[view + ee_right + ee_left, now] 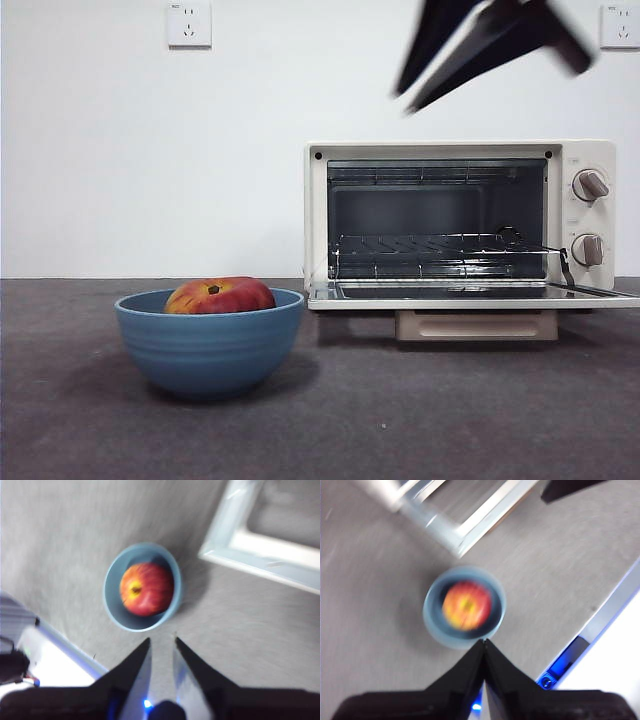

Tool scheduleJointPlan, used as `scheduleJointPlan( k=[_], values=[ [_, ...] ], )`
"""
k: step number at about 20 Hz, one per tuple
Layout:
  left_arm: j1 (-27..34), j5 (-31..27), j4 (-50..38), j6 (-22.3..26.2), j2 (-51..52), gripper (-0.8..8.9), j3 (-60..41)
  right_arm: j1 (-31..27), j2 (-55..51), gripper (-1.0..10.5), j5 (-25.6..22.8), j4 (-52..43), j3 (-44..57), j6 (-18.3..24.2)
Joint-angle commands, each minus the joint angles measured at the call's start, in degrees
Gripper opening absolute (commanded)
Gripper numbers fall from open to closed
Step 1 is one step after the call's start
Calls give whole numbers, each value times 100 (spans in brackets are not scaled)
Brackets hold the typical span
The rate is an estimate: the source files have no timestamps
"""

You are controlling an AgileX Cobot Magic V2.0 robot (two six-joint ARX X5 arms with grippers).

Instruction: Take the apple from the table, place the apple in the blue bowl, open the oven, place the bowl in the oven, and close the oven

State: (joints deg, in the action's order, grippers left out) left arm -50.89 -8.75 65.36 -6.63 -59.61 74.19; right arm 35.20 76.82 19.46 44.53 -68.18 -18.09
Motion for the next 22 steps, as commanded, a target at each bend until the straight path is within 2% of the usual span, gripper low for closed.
scheduleJointPlan(
  k=[1, 5, 8, 13, 18, 20, 22],
  values=[
    [227, -31, -22, -452, 748, -6, -654, 286, 702, 192, -138, -22, -428, -72],
    [612, -24, 85, -855, 1919, -7, -1547, 614, 1897, 192, -721, 444, -1458, 105],
    [688, -111, 417, -1110, 2446, -7, -1755, 763, 2636, 192, -1019, 656, -1961, 162],
    [686, -662, 769, -1266, 2811, -6, -1755, 839, 3351, 191, -1139, 664, -2070, 149],
    [682, -780, 1001, -1272, 2861, -6, -1755, 872, 3661, 176, -1209, 590, -2068, 146],
    [684, -780, 1001, -1270, 2861, -6, -1755, 872, 3681, 71, -1342, 535, -2068, 149],
    [682, -782, 1001, -1270, 2861, -6, -1755, 872, 3698, 60, -1327, 527, -2068, 31]
  ],
)
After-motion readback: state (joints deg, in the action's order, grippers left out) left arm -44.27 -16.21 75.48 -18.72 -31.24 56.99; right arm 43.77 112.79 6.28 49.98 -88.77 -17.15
